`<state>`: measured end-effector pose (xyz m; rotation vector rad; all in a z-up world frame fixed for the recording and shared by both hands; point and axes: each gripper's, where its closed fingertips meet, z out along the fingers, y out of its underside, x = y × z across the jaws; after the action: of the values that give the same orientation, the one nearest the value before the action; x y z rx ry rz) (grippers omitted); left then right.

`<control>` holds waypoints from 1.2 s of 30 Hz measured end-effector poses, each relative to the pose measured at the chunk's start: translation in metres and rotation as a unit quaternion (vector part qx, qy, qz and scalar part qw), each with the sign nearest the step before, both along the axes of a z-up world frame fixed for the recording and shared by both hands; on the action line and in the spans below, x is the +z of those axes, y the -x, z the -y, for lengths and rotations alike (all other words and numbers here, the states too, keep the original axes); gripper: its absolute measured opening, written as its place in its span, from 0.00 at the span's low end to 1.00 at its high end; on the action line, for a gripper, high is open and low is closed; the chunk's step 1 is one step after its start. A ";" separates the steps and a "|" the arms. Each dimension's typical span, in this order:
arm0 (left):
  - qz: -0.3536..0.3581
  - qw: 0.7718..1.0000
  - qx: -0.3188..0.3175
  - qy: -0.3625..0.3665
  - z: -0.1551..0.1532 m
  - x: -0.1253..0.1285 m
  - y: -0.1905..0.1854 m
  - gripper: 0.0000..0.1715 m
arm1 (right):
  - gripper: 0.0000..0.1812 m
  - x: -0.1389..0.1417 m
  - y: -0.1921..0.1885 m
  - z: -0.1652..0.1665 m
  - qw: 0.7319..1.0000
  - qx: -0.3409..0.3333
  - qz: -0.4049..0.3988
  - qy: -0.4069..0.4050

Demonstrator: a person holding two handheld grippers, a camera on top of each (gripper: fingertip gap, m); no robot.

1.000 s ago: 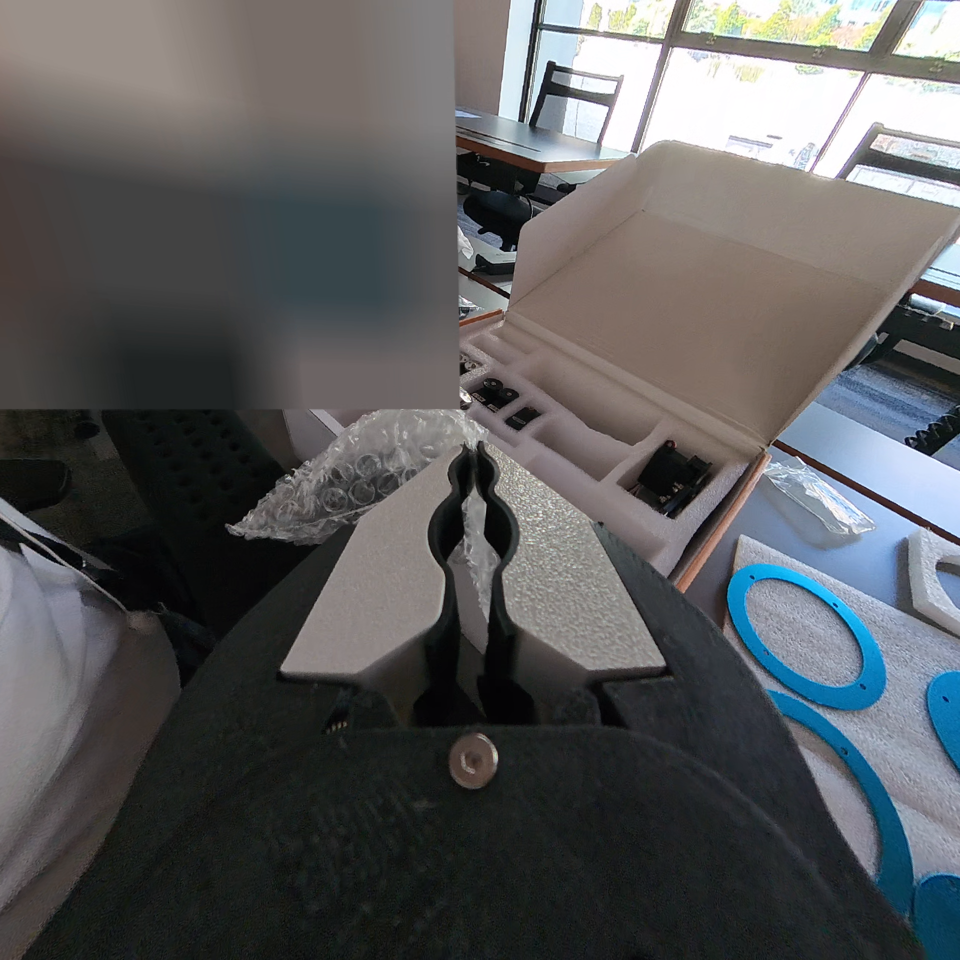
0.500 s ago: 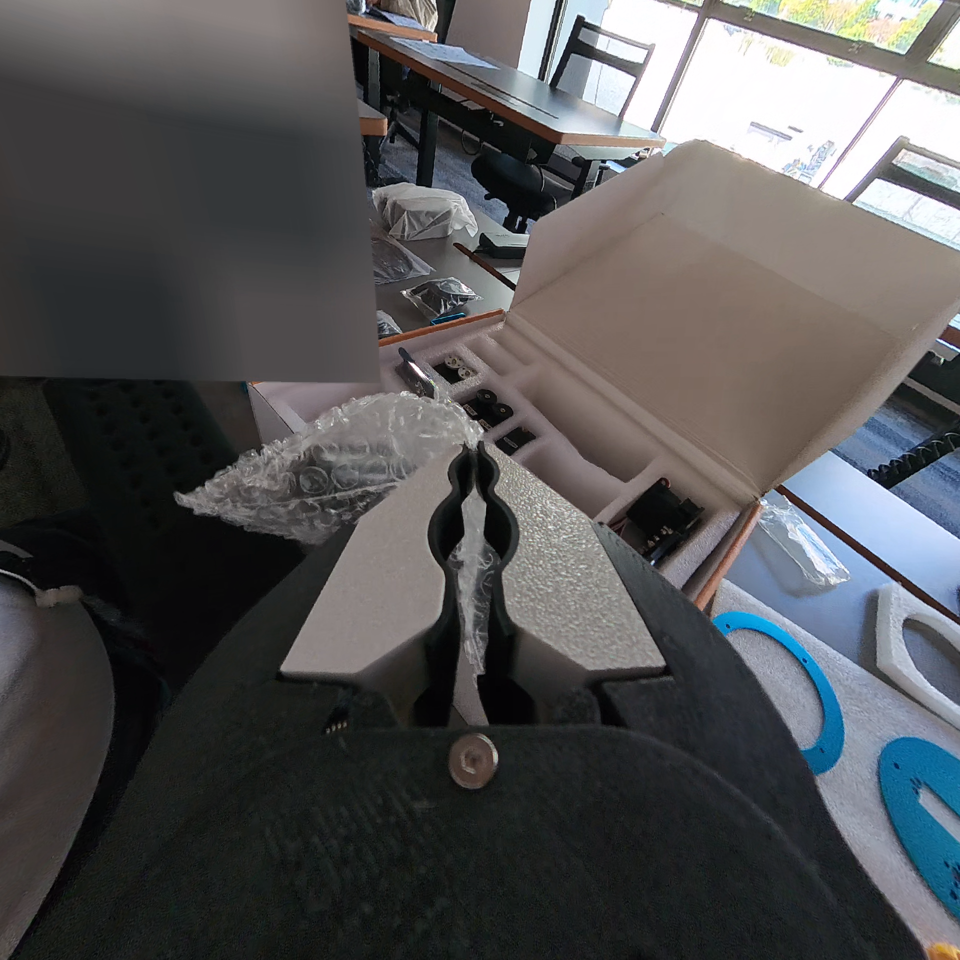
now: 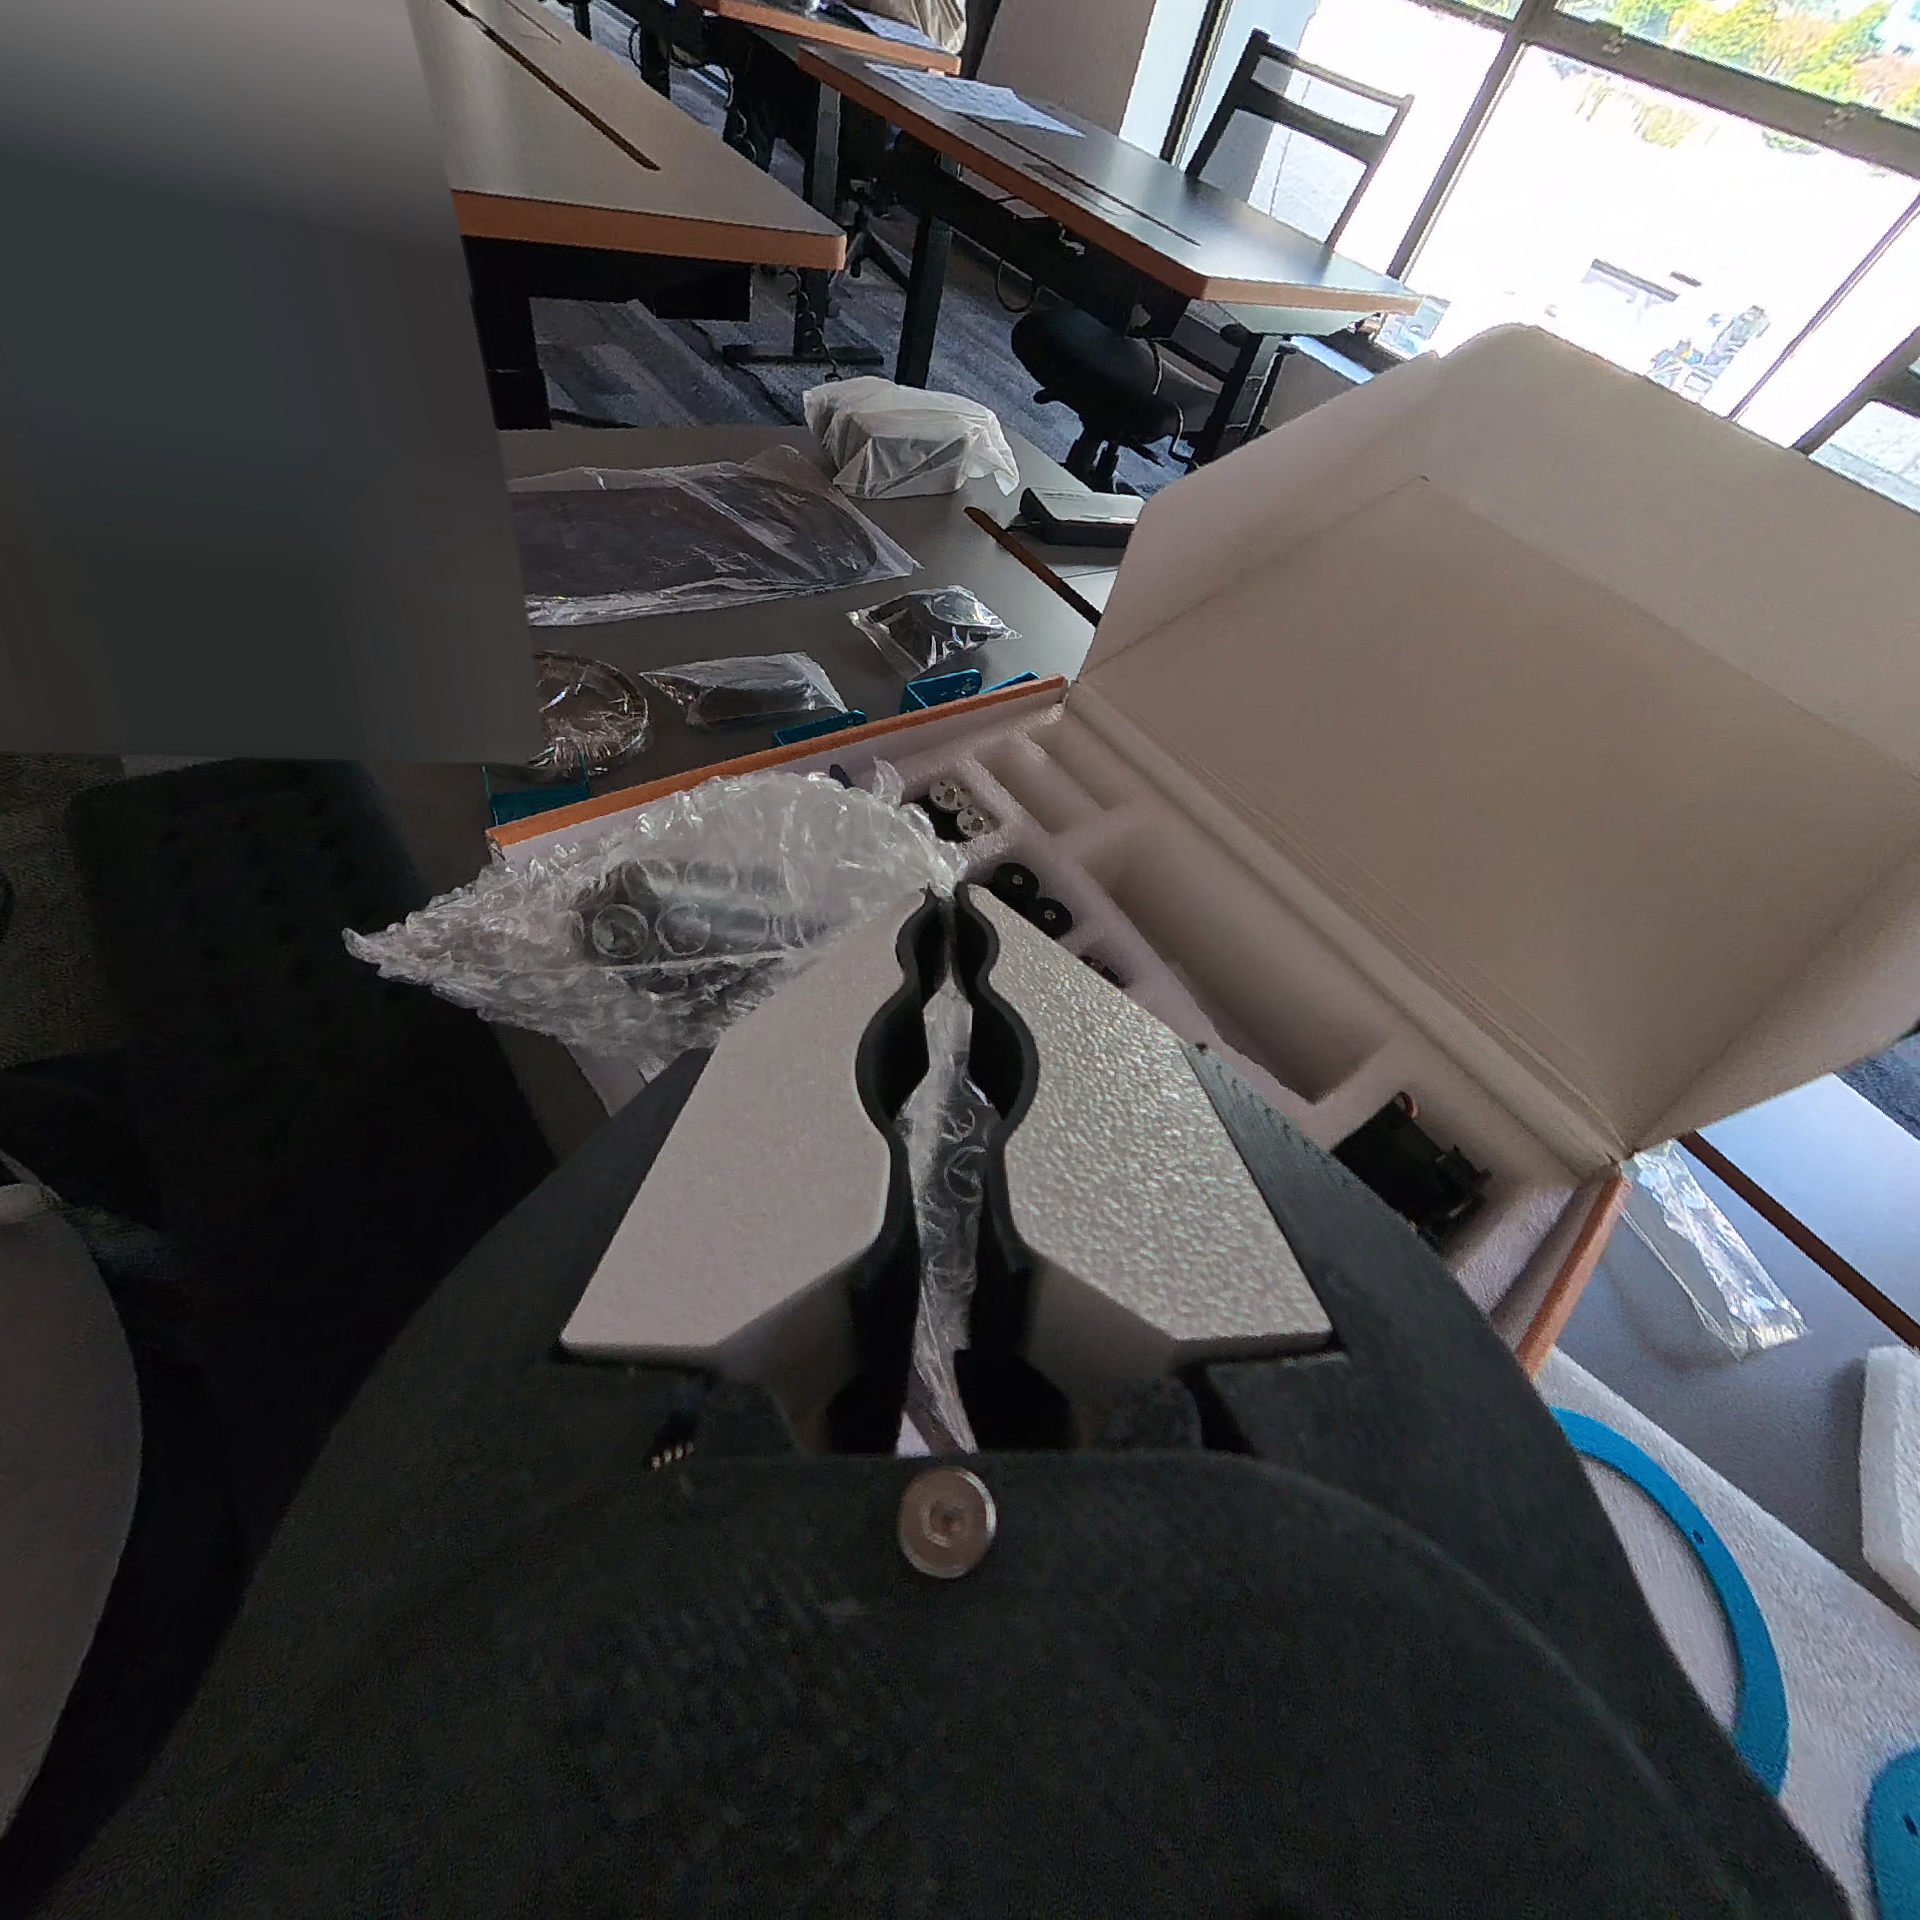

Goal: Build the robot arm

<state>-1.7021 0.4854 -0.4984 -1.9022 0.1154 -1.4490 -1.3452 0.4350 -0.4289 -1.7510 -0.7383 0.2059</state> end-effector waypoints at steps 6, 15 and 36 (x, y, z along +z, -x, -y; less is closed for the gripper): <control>-0.122 0.991 0.059 -0.001 -0.014 -0.036 0.063 0.02 | 0.00 0.004 0.002 -0.016 1.000 -0.007 0.016 -0.007; -0.153 0.982 -0.012 0.113 -0.035 -0.065 0.123 0.02 | 0.00 0.000 -0.007 -0.025 0.998 -0.032 0.056 -0.010; -0.155 0.943 -0.134 0.263 -0.030 -0.100 0.115 0.02 | 0.00 -0.020 0.001 -0.021 0.998 -0.010 0.054 -0.001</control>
<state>-1.8175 0.5153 -0.5986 -2.6372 0.1501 -1.4388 -1.3464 0.4564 -0.4489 -1.7773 -0.7981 0.0963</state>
